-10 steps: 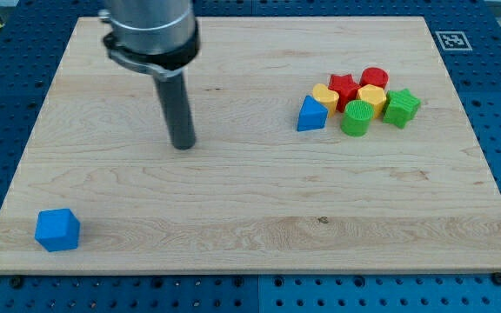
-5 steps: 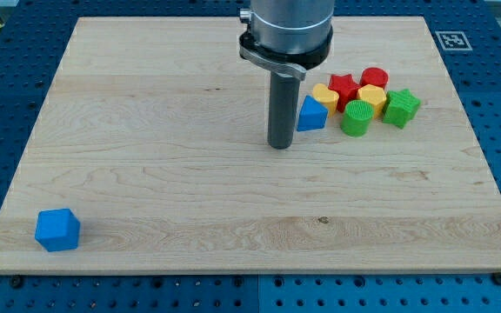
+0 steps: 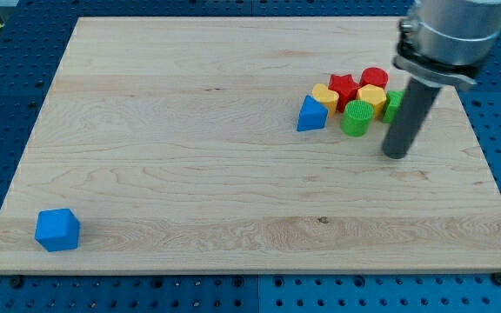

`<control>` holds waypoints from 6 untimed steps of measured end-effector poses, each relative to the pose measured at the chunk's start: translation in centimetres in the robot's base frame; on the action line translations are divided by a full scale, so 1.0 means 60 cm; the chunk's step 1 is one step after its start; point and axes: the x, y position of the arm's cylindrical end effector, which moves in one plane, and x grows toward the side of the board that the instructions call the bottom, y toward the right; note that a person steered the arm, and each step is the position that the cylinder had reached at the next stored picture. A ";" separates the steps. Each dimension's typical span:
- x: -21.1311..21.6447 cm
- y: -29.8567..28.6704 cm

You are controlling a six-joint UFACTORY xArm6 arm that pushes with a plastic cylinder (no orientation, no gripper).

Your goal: Move your arm to the center right

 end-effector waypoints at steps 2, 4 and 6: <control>0.004 0.047; 0.016 0.109; -0.043 0.085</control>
